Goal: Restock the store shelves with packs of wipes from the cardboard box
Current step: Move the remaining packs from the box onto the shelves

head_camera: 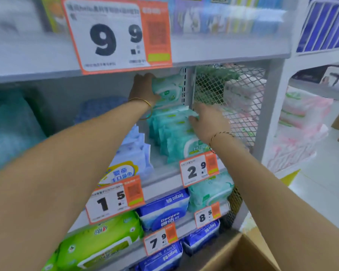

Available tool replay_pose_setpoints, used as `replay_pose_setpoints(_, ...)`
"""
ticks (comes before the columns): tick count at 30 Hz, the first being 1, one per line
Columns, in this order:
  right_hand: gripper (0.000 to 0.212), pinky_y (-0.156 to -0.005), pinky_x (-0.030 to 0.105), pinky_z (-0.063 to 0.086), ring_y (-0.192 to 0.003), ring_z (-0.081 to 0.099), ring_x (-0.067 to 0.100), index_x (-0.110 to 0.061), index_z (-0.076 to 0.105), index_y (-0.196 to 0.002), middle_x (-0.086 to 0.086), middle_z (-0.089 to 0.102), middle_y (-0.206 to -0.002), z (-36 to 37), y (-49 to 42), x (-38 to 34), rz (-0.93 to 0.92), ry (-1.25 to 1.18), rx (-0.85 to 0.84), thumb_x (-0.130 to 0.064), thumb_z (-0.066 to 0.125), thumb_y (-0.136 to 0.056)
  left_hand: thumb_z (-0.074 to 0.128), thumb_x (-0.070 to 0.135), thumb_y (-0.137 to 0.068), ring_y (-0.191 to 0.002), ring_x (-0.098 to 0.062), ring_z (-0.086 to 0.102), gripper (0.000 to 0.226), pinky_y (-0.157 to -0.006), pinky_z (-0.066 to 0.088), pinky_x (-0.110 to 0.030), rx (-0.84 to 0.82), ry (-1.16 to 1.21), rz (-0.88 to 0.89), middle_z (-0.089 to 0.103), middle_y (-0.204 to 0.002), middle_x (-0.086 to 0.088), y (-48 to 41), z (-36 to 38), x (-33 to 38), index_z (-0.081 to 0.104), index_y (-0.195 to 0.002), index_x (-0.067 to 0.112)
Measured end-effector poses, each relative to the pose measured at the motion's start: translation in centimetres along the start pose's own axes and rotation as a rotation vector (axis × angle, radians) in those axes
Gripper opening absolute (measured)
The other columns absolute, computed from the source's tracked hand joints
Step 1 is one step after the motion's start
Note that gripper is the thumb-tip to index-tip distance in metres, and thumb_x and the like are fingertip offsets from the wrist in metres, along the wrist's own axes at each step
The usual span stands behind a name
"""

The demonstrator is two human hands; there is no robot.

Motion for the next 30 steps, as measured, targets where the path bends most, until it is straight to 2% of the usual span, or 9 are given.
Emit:
replay_pose_setpoints(5, 0.034, -0.096, 0.045, 0.041, -0.124, 0.040, 0.035, -0.015, 0.050, -0.129, 0.010, 0.047, -0.135, 0.4, 0.5, 0.0, 0.021, 0.033, 0.045, -0.026, 0.041, -0.098, 0.058, 0.010, -0.087, -0.122, -0.030, 0.049, 0.046, -0.093, 0.041, -0.029, -0.321, -0.072, -0.085, 0.046, -0.138, -0.014, -0.2, 3.7, -1.6, 0.046, -0.132, 0.010)
replay_pose_setpoints(7, 0.033, -0.096, 0.045, 0.040, -0.122, 0.041, 0.034, -0.015, 0.051, -0.126, 0.010, 0.047, -0.134, 0.4, 0.5, 0.0, 0.033, 0.042, 0.048, -0.026, 0.039, -0.097, 0.049, 0.009, -0.092, -0.122, -0.028, 0.049, 0.041, -0.087, 0.041, -0.025, -0.399, -0.114, -0.080, 0.046, -0.139, -0.011, -0.1, 4.2, -1.7, 0.048, -0.133, 0.013)
replay_pose_setpoints(10, 0.034, -0.097, 0.043, 0.040, -0.124, 0.040, 0.032, -0.017, 0.050, -0.128, 0.009, 0.048, -0.133, 0.1, 0.8, -0.1, 0.033, 0.028, 0.071, -0.027, 0.039, -0.097, 0.040, 0.002, -0.094, -0.121, -0.029, 0.049, 0.040, -0.093, 0.041, -0.028, -0.465, -0.192, -0.046, 0.048, -0.138, -0.014, 0.8, 3.9, -0.6, 0.050, -0.133, 0.009)
replay_pose_setpoints(14, 0.035, -0.101, 0.040, 0.036, -0.126, 0.038, 0.030, -0.018, 0.054, -0.128, 0.007, 0.049, -0.134, -1.8, 3.2, 0.0, -0.060, -0.054, 0.243, -0.024, 0.045, -0.095, 0.040, 0.017, -0.092, -0.121, -0.034, 0.047, 0.041, -0.103, 0.040, -0.035, -0.323, -0.245, 0.037, 0.046, -0.137, -0.018, 3.0, 1.4, 2.1, 0.050, -0.131, 0.014)
replay_pose_setpoints(18, 0.030, -0.095, 0.035, 0.035, -0.112, 0.050, 0.030, -0.009, 0.062, -0.109, 0.010, 0.059, -0.118, -2.4, 12.0, 2.1, -0.169, -0.222, 0.555, -0.015, 0.047, -0.084, 0.046, 0.032, -0.082, -0.117, -0.026, 0.049, 0.044, -0.103, 0.034, -0.029, -0.008, 0.110, 0.455, 0.056, -0.122, -0.012, 15.9, -3.2, 7.6, 0.059, -0.119, 0.012)
replay_pose_setpoints(20, 0.029, -0.090, 0.031, 0.035, -0.104, 0.050, 0.025, -0.007, 0.063, -0.102, 0.012, 0.061, -0.107, -0.1, 17.6, 4.0, -0.156, -0.270, 0.589, -0.013, 0.045, -0.080, 0.047, 0.032, -0.084, -0.113, -0.017, 0.051, 0.037, -0.099, 0.036, -0.025, -0.055, 0.227, 0.528, 0.057, -0.119, -0.003, 25.1, -2.9, 7.9, 0.060, -0.115, 0.017)
replay_pose_setpoints(24, 0.026, -0.078, 0.036, 0.037, -0.090, 0.051, 0.030, -0.007, 0.063, -0.090, 0.013, 0.060, -0.095, 10.6, 27.3, 7.5, -0.025, -0.226, 0.276, -0.009, 0.045, -0.072, 0.044, 0.035, -0.085, -0.110, -0.021, 0.053, 0.035, -0.093, 0.047, -0.039, -0.572, 0.042, 0.465, 0.056, -0.121, 0.002, 38.5, 6.0, 3.0, 0.057, -0.114, 0.021)
replay_pose_setpoints(27, 0.030, -0.075, 0.039, 0.040, -0.092, 0.054, 0.036, -0.012, 0.061, -0.100, 0.011, 0.057, -0.101, 20.6, 33.1, 8.1, -0.027, -0.027, -0.251, -0.009, 0.057, -0.069, 0.045, 0.027, -0.090, -0.110, -0.028, 0.048, 0.030, -0.089, 0.046, -0.045, -0.947, -0.266, 0.481, 0.049, -0.124, -0.005, 44.1, 12.9, -2.1, 0.051, -0.116, 0.016)
replay_pose_setpoints(30, 0.037, -0.092, 0.041, 0.041, -0.119, 0.043, 0.032, -0.013, 0.048, -0.124, 0.009, 0.047, -0.126, 29.0, 38.0, 8.7, 0.023, 0.103, -0.773, -0.016, 0.048, -0.087, 0.046, 0.022, -0.093, -0.111, -0.029, 0.045, 0.029, -0.083, 0.044, -0.042, -1.171, -0.512, 0.524, 0.046, -0.124, -0.008, 46.7, 16.3, -6.2, 0.047, -0.121, 0.014)
Point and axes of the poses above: each hand's wrist, its own y-axis away from the middle knuckle, its own z-axis out of the palm, x = y × z, the point moved 6 cm from there along -y, towards the middle knuckle
